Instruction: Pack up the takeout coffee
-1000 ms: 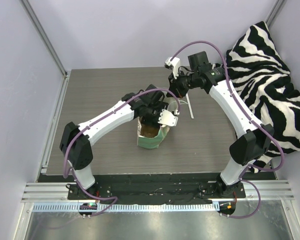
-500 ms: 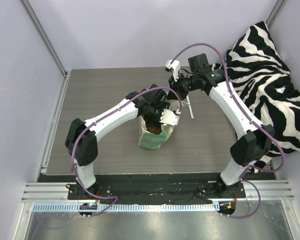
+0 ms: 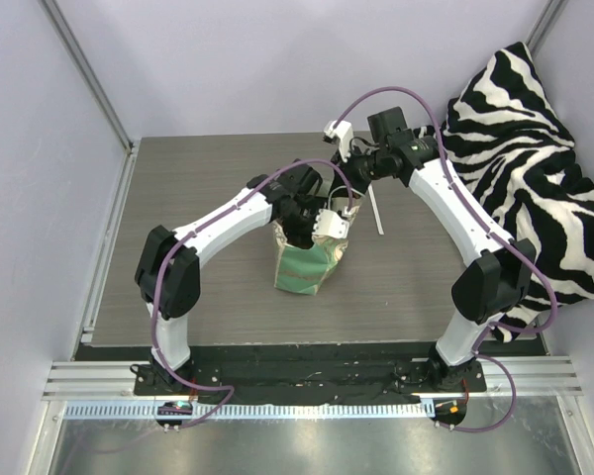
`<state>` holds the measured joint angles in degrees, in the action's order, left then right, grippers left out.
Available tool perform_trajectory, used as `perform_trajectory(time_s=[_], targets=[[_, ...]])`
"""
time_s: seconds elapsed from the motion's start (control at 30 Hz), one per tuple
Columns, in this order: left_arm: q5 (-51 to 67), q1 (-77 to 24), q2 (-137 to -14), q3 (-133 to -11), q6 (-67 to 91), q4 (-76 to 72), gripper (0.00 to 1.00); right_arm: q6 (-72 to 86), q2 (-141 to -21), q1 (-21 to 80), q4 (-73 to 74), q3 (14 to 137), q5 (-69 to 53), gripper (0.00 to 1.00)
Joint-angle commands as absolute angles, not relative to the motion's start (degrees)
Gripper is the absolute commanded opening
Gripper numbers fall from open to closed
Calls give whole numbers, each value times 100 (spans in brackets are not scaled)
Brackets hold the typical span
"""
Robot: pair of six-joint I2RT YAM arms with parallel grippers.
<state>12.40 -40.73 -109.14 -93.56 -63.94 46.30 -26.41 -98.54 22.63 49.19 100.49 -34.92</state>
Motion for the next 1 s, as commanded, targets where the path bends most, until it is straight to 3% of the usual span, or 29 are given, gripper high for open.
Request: perform_trajectory(time_s=[0.0,0.17,0.23,0.37,0.57,0.8,0.87,0.97], targets=[[1099,-3806,-11777,-9000,-6372,5344,23,-2514,-9747,2294,4834,10309,-3876,1],[1099,-3762,-11909,-8991,-6381,5300,25,-2531,-9852,2294,4878,10362,-3797,1],[1125,-3753,-11857,-9035,-6285,5212,32,-2549,-9870,2294,4895,10406,-3771,1],[1239,-3744,-11558,-9219,-6047,5150,58,-2575,-9862,2294,4922,10450,-3735,1],[1310,-3788,-11092,-9553,-5862,5194,77,-2584,-9853,2294,4939,10424,-3569,1],[1152,-3946,-10767,-9650,-5880,5177,88,-2531,-9879,2285,4913,10415,-3384,1],[1134,-3990,-10679,-9677,-5845,5186,98,-2531,-9879,2294,4896,10424,-3305,1],[1134,-4034,-10591,-9782,-5749,5186,100,-2514,-9879,2294,4852,10424,-3235,1]])
